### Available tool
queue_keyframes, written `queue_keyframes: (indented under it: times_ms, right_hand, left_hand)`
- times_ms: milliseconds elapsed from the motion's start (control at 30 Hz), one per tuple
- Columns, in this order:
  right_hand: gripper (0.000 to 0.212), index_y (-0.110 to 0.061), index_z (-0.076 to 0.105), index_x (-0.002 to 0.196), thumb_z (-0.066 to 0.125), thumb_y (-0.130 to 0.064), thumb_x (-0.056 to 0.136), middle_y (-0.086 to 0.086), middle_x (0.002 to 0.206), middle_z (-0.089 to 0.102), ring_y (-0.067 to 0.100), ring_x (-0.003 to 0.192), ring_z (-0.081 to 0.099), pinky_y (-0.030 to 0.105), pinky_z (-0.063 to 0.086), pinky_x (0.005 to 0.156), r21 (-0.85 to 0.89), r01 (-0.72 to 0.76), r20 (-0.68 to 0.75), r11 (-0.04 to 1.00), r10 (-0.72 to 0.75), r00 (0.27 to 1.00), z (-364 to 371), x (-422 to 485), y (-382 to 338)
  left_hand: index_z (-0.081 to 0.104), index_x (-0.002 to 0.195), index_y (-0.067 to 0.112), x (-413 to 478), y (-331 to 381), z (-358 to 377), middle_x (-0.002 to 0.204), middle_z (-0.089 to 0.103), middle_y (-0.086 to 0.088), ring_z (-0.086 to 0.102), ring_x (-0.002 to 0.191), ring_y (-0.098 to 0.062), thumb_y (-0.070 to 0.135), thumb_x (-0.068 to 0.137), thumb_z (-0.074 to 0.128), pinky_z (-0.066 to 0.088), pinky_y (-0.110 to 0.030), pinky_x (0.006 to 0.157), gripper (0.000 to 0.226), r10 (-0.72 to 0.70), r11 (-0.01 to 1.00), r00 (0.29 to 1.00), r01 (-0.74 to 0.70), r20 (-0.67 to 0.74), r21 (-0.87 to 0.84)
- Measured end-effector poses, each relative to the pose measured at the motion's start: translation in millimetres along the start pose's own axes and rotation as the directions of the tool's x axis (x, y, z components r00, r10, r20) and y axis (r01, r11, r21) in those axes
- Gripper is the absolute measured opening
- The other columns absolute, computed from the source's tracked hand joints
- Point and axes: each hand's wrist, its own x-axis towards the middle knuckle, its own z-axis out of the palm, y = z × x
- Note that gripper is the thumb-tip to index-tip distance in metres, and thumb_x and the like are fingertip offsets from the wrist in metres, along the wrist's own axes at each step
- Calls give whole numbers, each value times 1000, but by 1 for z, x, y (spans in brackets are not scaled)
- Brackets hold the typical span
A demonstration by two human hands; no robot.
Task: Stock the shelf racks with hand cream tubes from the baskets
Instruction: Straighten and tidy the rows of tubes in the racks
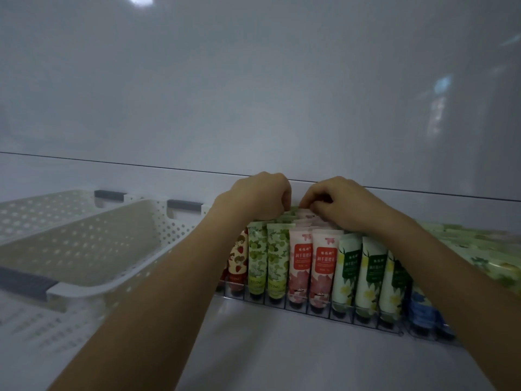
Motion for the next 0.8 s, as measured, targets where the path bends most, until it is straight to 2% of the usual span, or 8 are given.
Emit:
queue_keyframes:
  times_ms: [100, 233, 300, 367, 500, 800]
  right_hand:
    - [27, -20, 69, 104, 49, -6, 92, -10, 91, 58, 3, 86, 52, 3, 34, 64, 2, 14, 54, 1000, -15, 998, 0, -1, -1]
    - [21, -23, 67, 106, 54, -13, 92, -10, 97, 60, 5, 87, 54, 17, 39, 73, 53, 8, 1, 999, -8, 1000, -9, -2, 3]
    - [15, -27, 66, 98, 58, -17, 90, -11, 95, 60, -1, 79, 51, 16, 38, 68, 54, 1, 2, 999, -1, 1000, -20, -4, 7]
    - [11, -30, 65, 91, 61, -20, 88, -14, 92, 61, -6, 74, 50, 13, 35, 63, 38, -6, 75, 999, 3, 997, -30, -7, 10]
    - [11, -29, 67, 89, 64, -20, 85, -16, 89, 64, -6, 67, 51, 11, 34, 58, 1, -32, 174, 999, 31, 984, -31, -10, 8]
    - [18, -32, 63, 82, 61, -15, 87, -20, 79, 57, -5, 65, 49, 10, 31, 54, -58, 4, 155, 998, 5, 988, -23, -9, 5]
  left_hand:
    - [55, 83, 29, 0, 2, 0, 107, 62, -3, 59, 98, -22, 9, 87, 51, 50, -36, 86, 20, 10, 1000, 1000, -9, 27, -26]
    - [60, 87, 29, 0, 0, -4, 110, 62, -2, 59, 101, -22, 12, 87, 54, 50, -39, 91, 18, 30, 999, 999, -29, 31, -40]
    - [57, 83, 28, -1, 0, -9, 106, 62, -1, 59, 98, -21, 15, 88, 55, 50, -38, 89, 15, 33, 999, 998, -31, 45, -44]
    - [57, 84, 25, -4, 2, -13, 97, 62, 2, 59, 95, -19, 19, 88, 56, 50, -34, 86, 9, 41, 998, 995, -36, 90, -47]
    - [59, 84, 23, -8, 6, -14, 88, 59, 5, 57, 91, -17, 22, 88, 58, 48, -30, 81, 5, 53, 998, 988, -50, 145, -27]
    - [59, 87, 22, -5, 4, -11, 88, 54, 5, 52, 89, -14, 19, 89, 58, 41, -26, 76, 4, 43, 999, 991, -42, 126, -8]
